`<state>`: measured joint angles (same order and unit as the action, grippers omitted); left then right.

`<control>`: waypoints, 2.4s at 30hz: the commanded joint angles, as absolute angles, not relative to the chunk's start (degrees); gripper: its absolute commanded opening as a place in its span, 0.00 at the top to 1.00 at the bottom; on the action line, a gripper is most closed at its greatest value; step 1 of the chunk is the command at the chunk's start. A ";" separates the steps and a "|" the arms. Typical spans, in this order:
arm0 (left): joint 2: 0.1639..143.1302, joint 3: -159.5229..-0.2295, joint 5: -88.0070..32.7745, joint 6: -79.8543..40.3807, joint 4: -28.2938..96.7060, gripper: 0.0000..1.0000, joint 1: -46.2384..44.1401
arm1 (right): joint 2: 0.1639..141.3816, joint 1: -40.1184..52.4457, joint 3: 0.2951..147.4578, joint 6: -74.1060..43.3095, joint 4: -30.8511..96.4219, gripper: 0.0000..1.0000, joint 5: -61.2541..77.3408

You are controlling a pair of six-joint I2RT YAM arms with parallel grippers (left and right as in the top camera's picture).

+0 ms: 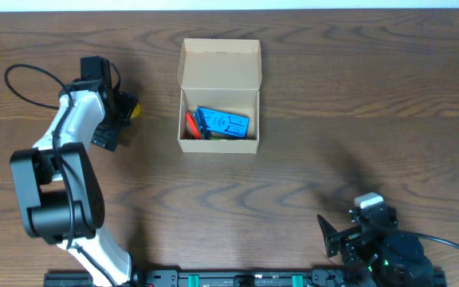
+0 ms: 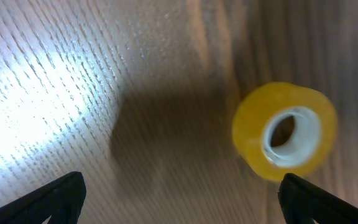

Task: Pack container
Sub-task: 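Move left gripper to the yellow tape roll and grasp it, then lower tape roll into the cardboard box and open left gripper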

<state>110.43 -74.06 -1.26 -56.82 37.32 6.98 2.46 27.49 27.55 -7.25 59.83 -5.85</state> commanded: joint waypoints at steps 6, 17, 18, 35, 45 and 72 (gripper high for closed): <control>115.98 -82.00 -1.08 -58.81 37.43 0.00 7.09 | 2.15 27.18 27.46 -8.12 59.92 0.01 -6.02; 116.90 -82.56 -1.10 -59.59 38.39 0.07 7.07 | 2.15 27.18 27.46 -8.12 59.92 0.01 -6.02; 116.90 -82.56 -1.06 -59.59 38.87 0.08 7.07 | 2.15 27.18 27.46 -8.12 59.92 0.01 -6.02; 121.05 -82.56 -2.61 -59.18 39.83 0.41 7.05 | 2.15 27.18 27.46 -8.12 59.92 0.01 -6.02; 115.31 -83.26 -2.33 -55.18 39.81 0.84 7.05 | 2.15 27.18 27.46 -8.12 59.92 0.01 -6.02; 101.82 -84.73 -2.57 -28.25 43.59 0.91 -21.82 | 2.15 27.18 27.46 -8.12 59.92 0.01 -6.02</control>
<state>100.25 -83.72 -3.01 -29.71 43.29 -20.82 2.46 27.49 27.55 -7.25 59.83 -5.85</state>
